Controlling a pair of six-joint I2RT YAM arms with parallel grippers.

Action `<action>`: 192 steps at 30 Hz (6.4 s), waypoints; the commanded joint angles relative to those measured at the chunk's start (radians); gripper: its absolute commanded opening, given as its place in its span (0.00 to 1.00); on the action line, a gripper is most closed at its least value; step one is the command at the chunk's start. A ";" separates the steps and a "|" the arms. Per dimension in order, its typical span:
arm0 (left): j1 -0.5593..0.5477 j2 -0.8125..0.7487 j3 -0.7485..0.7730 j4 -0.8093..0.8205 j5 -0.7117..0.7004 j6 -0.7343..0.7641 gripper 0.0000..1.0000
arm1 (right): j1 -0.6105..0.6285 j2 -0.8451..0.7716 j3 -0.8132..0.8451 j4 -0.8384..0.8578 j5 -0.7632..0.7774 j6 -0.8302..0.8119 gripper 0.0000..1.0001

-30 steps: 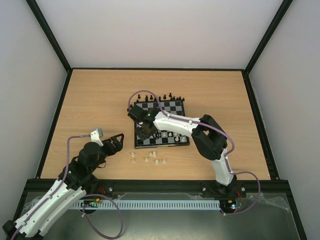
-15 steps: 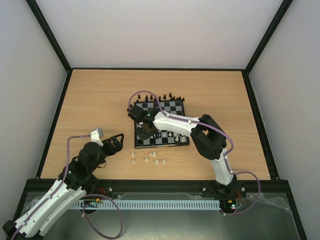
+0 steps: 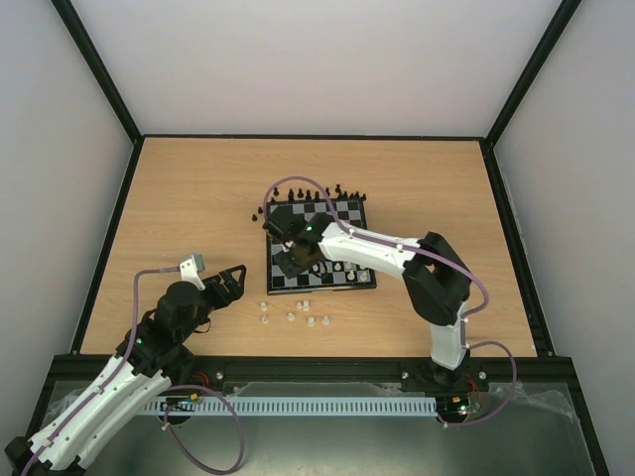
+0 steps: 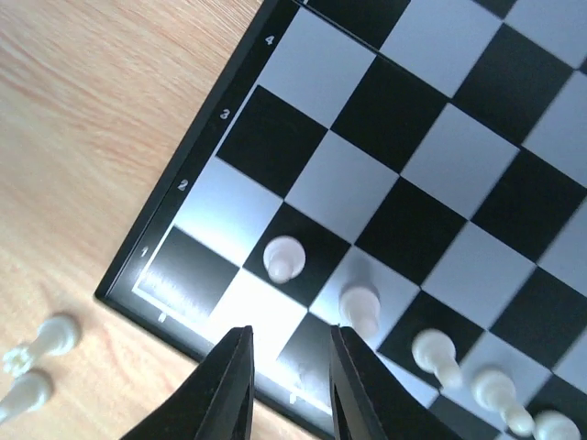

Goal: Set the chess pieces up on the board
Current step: Pick up the chess piece at the center of the board, then place the chess piece on the chessboard, then pick up the chess piece at the center of the board.

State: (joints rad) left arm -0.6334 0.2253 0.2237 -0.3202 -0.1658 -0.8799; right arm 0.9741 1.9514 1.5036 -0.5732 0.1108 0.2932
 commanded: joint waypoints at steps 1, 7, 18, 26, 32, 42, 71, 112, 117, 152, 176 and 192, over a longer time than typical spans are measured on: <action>0.007 0.016 0.016 0.013 -0.004 0.002 0.99 | 0.031 -0.115 -0.072 -0.018 -0.012 0.013 0.26; 0.007 0.033 0.019 0.033 -0.009 0.004 0.99 | 0.093 -0.168 -0.148 0.007 -0.037 0.026 0.28; 0.006 0.058 0.023 0.030 -0.011 0.001 1.00 | 0.139 -0.138 -0.181 0.027 -0.038 0.035 0.28; 0.007 0.052 0.015 0.030 -0.011 -0.001 0.99 | 0.149 -0.079 -0.166 -0.019 0.011 0.034 0.26; 0.006 0.051 0.011 0.030 -0.011 0.000 1.00 | 0.160 -0.053 -0.139 -0.058 0.032 0.020 0.25; 0.007 0.047 0.005 0.021 -0.011 -0.002 0.99 | 0.167 -0.009 -0.102 -0.115 0.043 0.003 0.22; 0.007 0.006 0.000 0.011 -0.012 -0.007 0.99 | 0.179 0.036 -0.088 -0.146 0.038 -0.016 0.13; 0.006 -0.006 0.006 0.007 -0.012 -0.003 1.00 | 0.038 0.182 0.282 -0.162 0.011 -0.047 0.08; 0.006 -0.002 0.004 0.012 -0.014 -0.002 0.99 | 0.032 0.210 0.290 -0.166 0.009 -0.051 0.08; 0.006 -0.001 -0.009 0.014 -0.020 -0.005 1.00 | 0.031 0.175 0.253 -0.111 0.009 -0.046 0.23; 0.008 0.367 0.213 0.131 -0.041 0.153 1.00 | 0.032 -0.914 -0.585 0.318 0.187 0.107 0.99; 0.006 0.757 0.265 0.391 0.035 0.266 1.00 | 0.031 -1.174 -0.842 0.490 0.141 0.164 0.98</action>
State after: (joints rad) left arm -0.6334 0.9436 0.4660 -0.0368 -0.1688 -0.6571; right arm 1.0073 0.7879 0.6849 -0.1333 0.2443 0.4374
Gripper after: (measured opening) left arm 0.996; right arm 0.987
